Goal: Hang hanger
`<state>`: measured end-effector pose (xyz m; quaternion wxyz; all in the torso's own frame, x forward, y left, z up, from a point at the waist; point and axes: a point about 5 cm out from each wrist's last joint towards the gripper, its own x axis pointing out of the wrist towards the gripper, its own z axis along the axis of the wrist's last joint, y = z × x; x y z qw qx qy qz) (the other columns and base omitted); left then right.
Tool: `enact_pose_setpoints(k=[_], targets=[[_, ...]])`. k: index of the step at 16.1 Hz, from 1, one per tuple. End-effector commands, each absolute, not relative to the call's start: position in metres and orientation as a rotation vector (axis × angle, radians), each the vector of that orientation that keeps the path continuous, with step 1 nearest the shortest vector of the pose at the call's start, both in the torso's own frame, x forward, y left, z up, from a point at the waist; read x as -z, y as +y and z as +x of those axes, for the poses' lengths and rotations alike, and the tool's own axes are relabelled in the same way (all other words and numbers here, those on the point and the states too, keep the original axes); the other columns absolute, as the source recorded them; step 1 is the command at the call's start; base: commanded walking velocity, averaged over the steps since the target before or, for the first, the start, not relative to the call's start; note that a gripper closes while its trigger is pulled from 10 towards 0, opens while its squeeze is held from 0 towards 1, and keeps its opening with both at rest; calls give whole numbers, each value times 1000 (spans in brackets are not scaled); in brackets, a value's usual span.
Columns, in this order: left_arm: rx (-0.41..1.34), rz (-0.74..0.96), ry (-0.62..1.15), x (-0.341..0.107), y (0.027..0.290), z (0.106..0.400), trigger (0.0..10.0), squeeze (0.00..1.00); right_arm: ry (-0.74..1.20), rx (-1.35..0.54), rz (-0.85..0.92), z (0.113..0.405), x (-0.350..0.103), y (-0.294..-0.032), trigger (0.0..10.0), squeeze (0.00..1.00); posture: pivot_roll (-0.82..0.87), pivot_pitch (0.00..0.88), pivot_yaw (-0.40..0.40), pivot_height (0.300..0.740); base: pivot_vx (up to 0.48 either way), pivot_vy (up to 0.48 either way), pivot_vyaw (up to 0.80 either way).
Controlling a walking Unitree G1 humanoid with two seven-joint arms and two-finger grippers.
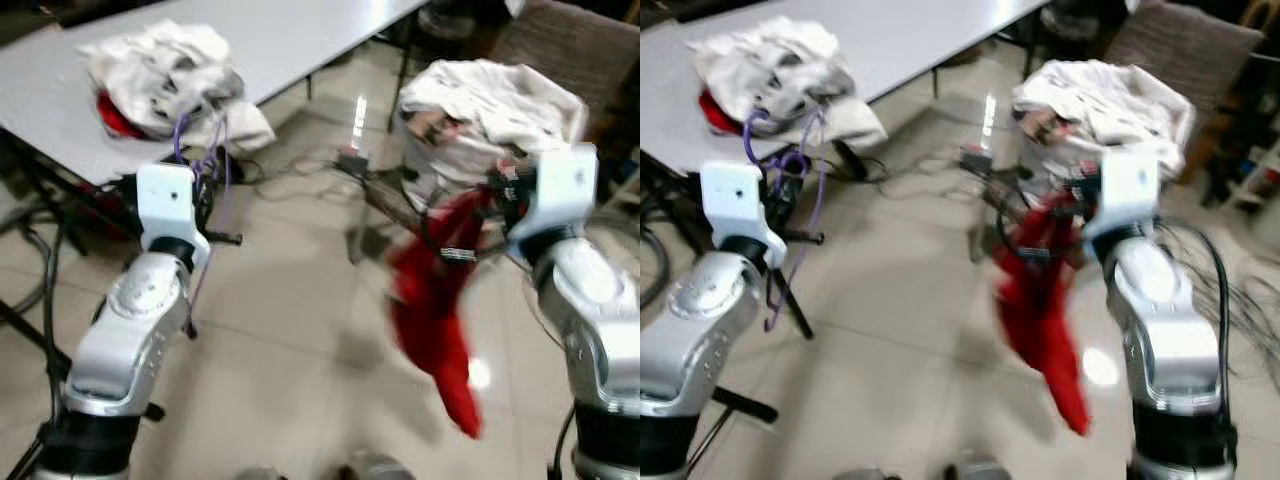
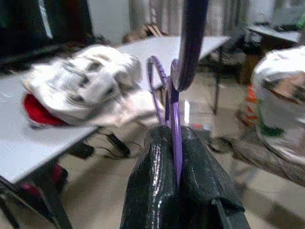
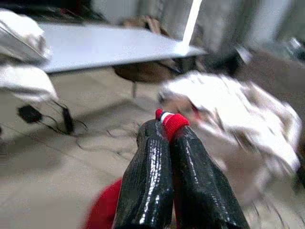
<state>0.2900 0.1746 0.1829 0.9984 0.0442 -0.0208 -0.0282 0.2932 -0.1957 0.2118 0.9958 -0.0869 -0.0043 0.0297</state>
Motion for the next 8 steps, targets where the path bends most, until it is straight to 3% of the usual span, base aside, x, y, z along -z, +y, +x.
enact_pose_setpoints(k=[1, 2, 4, 8], targets=[[33, 118, -58, -189, 185, 288, 10000, 0, -69, -70, -173, 300, -225, -192, 10000, 0, -13, 46, -44, 740, 469, 0, 800], [18, 142, -61, -192, 190, 288, 10000, 0, -98, -56, -161, 308, -234, -192, 10000, 0, -1, 44, -46, 740, 465, 0, 800], [23, 148, -104, -209, 190, 290, 10000, 0, -182, -59, -78, 317, -264, -197, 10000, 0, 10, 49, -45, 740, 467, 0, 0], [110, 30, -144, -228, 177, 293, 10000, 0, -238, -62, -130, 322, -295, -206, 10000, 0, 18, 52, -50, 740, 467, 0, 0]])
